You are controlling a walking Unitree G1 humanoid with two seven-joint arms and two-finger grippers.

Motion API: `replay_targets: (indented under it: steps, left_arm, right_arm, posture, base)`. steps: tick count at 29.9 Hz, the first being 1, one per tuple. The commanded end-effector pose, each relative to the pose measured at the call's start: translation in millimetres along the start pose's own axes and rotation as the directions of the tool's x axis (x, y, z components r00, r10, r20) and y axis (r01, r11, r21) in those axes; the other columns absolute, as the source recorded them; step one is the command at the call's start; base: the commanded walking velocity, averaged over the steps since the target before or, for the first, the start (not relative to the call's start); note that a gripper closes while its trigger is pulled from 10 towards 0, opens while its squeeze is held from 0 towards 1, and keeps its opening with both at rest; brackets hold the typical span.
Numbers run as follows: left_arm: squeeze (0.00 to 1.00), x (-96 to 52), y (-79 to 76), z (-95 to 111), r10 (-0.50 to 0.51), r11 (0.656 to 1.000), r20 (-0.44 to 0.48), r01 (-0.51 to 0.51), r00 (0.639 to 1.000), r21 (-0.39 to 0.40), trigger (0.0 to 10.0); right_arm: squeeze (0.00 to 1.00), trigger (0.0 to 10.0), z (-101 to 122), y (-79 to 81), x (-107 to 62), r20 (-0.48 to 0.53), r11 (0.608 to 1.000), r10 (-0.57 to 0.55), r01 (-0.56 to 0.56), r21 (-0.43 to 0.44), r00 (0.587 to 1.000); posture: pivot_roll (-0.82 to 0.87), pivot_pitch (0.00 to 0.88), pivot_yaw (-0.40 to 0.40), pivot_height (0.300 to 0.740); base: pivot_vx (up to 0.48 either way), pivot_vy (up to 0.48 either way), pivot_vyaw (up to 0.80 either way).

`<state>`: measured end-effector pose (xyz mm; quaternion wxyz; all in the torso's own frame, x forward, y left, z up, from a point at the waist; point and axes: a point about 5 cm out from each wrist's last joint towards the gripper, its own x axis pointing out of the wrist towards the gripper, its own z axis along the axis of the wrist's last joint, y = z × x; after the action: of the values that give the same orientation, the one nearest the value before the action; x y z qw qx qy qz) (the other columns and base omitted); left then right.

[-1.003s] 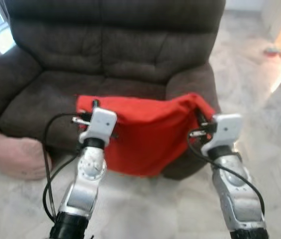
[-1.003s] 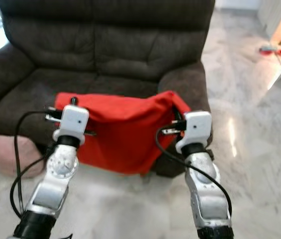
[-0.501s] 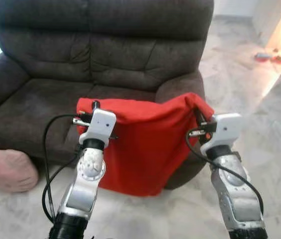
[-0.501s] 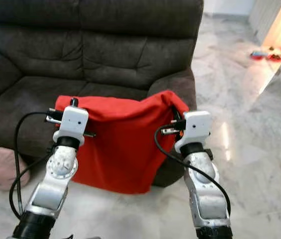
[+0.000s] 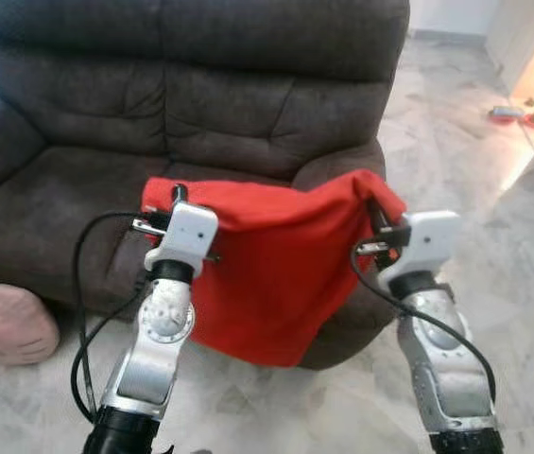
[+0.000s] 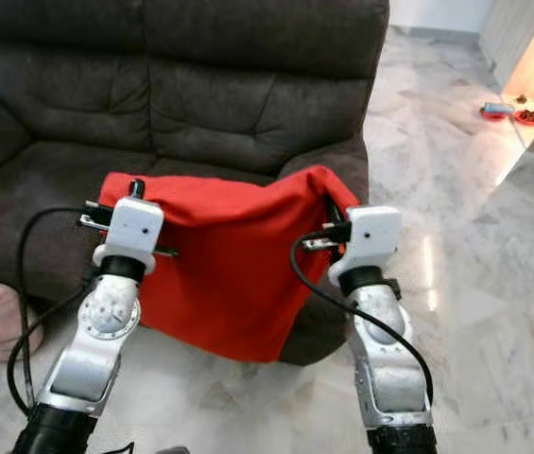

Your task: Move the pillow to the sofa from floor

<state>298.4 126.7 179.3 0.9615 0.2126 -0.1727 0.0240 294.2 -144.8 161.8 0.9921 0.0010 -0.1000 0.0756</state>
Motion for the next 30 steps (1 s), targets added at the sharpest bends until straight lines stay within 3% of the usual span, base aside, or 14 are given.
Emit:
replay_targets:
  steps: [1,15,21,30]
  left_arm:
    - [0.00,5.3,8.7,24.9,0.044,0.999,0.119,-0.042,0.992,-0.022,10.0]
    - [0.00,5.1,7.2,22.6,0.042,0.998,0.090,-0.039,0.995,-0.044,10.0]
    - [0.00,4.9,7.2,22.5,0.042,0.998,0.088,-0.038,0.995,-0.048,10.0]
    - [0.00,5.2,7.7,22.2,0.043,0.998,0.085,-0.038,0.995,-0.051,10.0]
  right_arm:
    - [0.00,10.0,6.9,-1.0,-0.3,0.034,1.000,-0.007,0.007,-0.002,0.999]
    - [0.00,10.0,5.4,-2.8,-0.7,0.022,1.000,-0.026,0.026,0.006,0.999]
    - [0.00,10.0,4.8,-2.5,-0.2,0.016,1.000,-0.023,0.023,0.001,1.000]
    - [0.00,10.0,4.0,-3.0,-0.1,0.014,0.999,-0.036,0.036,-0.001,0.999]
  posture:
    - [0.13,0.068,-0.007,0.740]
    - [0.12,0.071,-0.009,0.740]
    - [0.13,0.070,-0.009,0.740]
    - [0.13,0.067,-0.007,0.740]
  base:
    - [0.000,0.000,0.00]
    - [0.000,0.187,0.00]
    - [0.000,0.286,-0.71]
    - [0.000,0.294,0.00]
